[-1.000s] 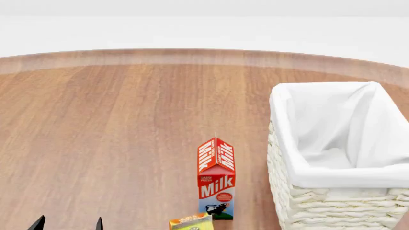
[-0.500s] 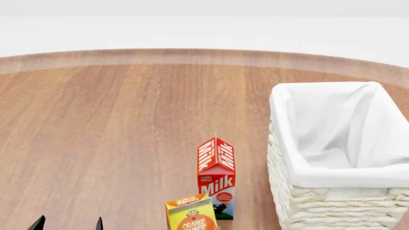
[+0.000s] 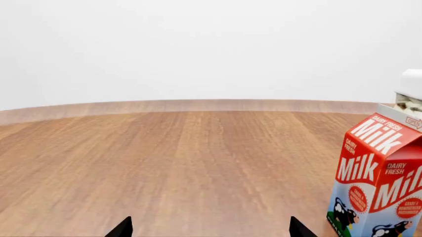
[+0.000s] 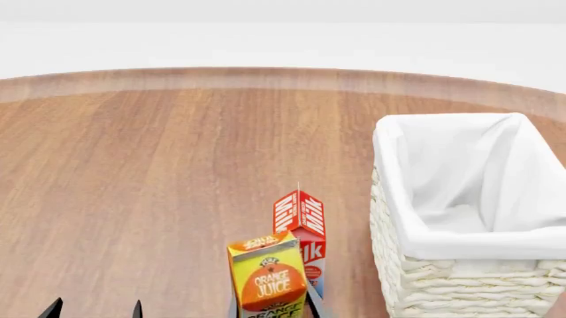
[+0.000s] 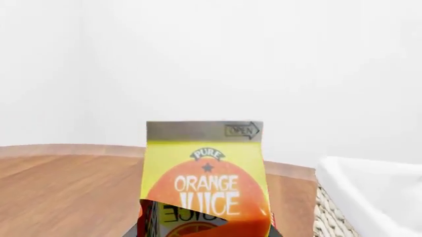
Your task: Pick up the orange juice, and put it in the basket.
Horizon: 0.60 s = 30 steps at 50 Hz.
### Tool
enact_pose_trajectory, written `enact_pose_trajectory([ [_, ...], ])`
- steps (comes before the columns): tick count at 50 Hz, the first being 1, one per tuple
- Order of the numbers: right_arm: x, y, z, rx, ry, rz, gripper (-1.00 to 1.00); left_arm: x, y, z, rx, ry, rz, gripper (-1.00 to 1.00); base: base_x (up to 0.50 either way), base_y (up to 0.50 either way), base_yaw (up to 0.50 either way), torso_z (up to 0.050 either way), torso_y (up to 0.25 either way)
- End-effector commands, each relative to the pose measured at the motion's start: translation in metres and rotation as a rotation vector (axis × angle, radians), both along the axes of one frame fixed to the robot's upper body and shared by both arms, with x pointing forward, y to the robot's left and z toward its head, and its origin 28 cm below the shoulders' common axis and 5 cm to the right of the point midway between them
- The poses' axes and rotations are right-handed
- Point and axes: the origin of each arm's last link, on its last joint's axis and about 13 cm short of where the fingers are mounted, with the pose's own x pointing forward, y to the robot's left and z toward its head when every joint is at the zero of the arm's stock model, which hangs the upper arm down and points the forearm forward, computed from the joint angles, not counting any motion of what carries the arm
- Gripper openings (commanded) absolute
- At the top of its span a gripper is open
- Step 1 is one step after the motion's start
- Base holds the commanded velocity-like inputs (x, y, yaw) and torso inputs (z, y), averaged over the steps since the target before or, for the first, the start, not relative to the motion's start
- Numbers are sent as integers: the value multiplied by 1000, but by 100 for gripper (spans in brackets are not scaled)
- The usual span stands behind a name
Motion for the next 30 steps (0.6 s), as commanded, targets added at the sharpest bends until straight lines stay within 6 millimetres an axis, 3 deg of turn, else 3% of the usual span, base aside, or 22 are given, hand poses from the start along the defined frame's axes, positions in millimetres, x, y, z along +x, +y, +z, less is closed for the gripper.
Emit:
enact_pose_trajectory([
  [1, 2, -2, 24, -28, -83, -14, -100, 0, 0, 0, 0, 0, 0, 100, 0, 0, 0, 0, 0],
  [30, 7, -8, 71, -41, -186, -48, -100, 0, 0, 0, 0, 0, 0, 100, 0, 0, 0, 1, 1],
])
